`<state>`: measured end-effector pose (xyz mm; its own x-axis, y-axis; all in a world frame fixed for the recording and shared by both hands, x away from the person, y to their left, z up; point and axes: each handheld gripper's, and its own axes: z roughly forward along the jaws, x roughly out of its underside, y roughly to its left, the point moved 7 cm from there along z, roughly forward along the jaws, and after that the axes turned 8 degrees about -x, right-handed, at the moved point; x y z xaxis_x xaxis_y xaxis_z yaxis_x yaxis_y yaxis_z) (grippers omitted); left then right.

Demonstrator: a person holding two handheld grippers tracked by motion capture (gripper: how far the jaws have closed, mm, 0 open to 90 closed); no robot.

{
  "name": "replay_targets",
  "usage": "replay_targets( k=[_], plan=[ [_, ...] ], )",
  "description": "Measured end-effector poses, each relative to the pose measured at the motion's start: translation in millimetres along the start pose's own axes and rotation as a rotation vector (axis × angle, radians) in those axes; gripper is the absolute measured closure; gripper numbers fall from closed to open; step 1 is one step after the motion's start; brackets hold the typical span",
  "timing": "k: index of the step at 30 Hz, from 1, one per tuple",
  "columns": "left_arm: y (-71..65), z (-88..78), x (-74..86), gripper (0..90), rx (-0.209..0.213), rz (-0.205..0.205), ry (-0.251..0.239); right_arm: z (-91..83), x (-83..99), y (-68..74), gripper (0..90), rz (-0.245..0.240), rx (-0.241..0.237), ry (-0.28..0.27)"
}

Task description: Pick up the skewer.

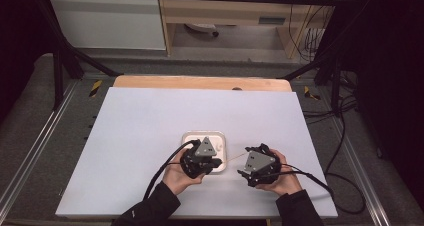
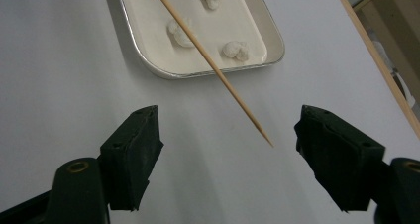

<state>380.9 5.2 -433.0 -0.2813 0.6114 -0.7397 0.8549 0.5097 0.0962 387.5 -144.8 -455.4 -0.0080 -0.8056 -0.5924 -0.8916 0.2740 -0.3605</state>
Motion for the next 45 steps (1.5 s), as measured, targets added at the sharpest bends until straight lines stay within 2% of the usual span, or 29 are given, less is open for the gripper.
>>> replay_targets(
  k=[9,12,21,29,32,35,45],
  plan=[
    [-9.0,5.2,-7.8,88.8,0.024,0.034,0.006,1.7,0.7,1.7,43.1,-0.126,-0.006,0.016],
    [-11.0,6.2,-7.8,88.8,0.029,0.046,0.014,2.7,0.9,3.2,48.1,-0.183,-0.007,0.027],
    [-11.8,7.2,-6.4,88.8,0.039,0.055,0.029,7.7,1.9,4.5,59.3,-0.327,-0.009,0.069],
    [-14.0,6.7,-6.4,88.8,0.049,0.058,0.028,9.8,2.5,5.6,69.0,-0.384,-0.016,0.082],
    [-14.5,6.5,-6.6,88.8,0.052,0.062,0.026,10.3,2.7,6.0,72.7,-0.385,-0.019,0.079],
    [-14.7,6.4,-6.2,88.8,0.055,0.064,0.027,11.5,2.6,6.0,76.1,-0.409,-0.025,0.089],
    [-13.9,5.5,-4.4,88.8,0.057,0.065,0.027,13.0,0.8,7.3,85.3,-0.423,-0.043,0.098]
  ],
)
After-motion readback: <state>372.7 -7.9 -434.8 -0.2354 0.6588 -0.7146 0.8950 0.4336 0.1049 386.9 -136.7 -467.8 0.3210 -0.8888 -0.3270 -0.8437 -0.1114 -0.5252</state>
